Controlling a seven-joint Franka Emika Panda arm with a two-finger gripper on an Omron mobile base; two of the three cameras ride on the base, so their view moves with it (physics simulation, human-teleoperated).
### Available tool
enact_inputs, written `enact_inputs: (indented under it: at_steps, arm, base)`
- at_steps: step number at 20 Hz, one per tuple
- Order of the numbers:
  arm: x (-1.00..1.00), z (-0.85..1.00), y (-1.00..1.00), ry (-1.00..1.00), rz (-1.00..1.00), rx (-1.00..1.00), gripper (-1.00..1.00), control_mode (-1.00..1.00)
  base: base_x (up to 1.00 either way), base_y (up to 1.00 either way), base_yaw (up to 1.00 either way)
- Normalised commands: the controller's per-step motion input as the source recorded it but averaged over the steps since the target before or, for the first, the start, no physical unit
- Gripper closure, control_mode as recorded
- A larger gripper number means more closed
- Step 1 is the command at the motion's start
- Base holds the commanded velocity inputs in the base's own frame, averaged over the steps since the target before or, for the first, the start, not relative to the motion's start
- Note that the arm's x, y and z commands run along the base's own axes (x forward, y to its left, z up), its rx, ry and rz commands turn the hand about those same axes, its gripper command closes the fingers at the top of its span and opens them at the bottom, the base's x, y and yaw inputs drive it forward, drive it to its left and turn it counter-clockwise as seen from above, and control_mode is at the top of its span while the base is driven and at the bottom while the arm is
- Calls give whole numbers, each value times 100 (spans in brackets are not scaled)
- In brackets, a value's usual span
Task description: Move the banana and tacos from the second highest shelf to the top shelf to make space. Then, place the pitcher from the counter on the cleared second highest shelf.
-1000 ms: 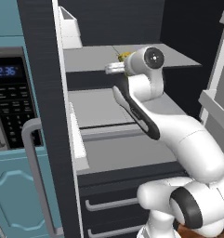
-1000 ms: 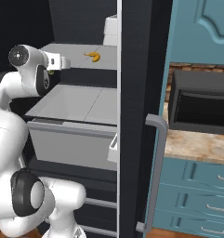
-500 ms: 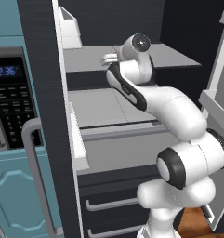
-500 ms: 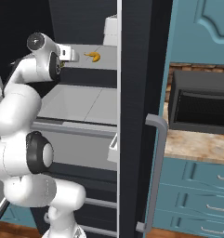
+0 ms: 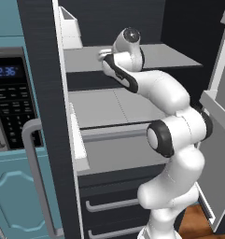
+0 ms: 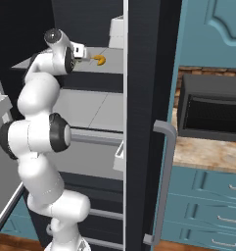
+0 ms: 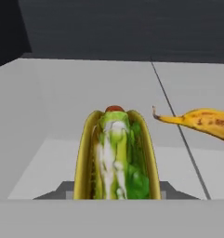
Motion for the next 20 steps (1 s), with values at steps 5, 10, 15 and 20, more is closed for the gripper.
enact_inputs:
  at_steps: [5, 10, 15, 20]
  arm:
    - [63, -35, 26, 0, 0, -3, -100, -100]
    - [-1, -7, 1, -14, -8, -1, -100, -100]
    - [-43, 0, 0, -19, -13, -1, -100, -100]
    - [-82, 0, -4, -9, -10, 0, -100, -100]
  base:
    - [0, 0, 0]
    - [0, 0, 0]
    - [0, 0, 0]
    - [0, 0, 0]
